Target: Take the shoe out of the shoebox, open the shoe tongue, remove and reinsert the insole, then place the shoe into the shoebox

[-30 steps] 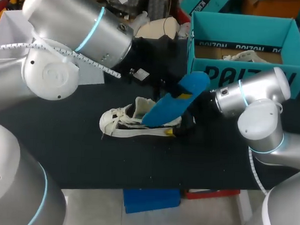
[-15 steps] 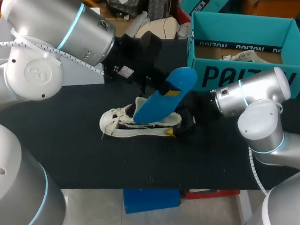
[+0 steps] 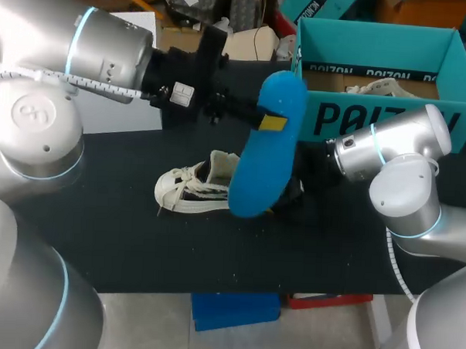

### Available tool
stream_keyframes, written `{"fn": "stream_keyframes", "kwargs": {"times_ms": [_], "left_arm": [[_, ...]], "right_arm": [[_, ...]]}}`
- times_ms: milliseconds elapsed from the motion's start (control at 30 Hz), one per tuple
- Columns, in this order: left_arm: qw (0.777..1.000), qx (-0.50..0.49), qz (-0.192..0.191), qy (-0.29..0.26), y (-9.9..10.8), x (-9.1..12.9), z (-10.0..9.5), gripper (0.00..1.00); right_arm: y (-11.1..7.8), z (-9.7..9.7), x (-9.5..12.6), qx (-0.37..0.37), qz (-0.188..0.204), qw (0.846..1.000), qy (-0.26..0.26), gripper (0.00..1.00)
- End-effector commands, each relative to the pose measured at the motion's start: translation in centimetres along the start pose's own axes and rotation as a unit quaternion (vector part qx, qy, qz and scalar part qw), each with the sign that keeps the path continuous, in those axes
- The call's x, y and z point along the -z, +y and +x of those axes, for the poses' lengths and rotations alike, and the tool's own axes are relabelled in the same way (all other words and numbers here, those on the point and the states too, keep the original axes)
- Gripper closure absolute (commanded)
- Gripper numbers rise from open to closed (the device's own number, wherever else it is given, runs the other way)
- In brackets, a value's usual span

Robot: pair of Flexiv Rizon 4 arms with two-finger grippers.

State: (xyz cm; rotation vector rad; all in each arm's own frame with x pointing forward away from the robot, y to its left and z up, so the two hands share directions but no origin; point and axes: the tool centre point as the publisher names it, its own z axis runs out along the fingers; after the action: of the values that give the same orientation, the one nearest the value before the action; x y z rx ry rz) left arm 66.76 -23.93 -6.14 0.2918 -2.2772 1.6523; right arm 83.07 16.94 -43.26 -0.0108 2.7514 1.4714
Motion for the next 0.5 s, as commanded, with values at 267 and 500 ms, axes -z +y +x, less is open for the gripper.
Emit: {"fn": "stream_keyframes", "kwargs": {"times_ms": [267,500], "left_arm": [[0.994,0.039,0.096,0.044,-4.2,1.4,4.4,1.0],[0.993,0.032,0.096,0.062,-7.1,2.3,7.6,1.0]], "right_arm": [[-0.1,-0.1,-0.1,-0.001,0.001,1.0,0.0,1.0],[-0.1,-0.1,-0.1,-0.001,0.001,1.0,0.0,1.0]]}}
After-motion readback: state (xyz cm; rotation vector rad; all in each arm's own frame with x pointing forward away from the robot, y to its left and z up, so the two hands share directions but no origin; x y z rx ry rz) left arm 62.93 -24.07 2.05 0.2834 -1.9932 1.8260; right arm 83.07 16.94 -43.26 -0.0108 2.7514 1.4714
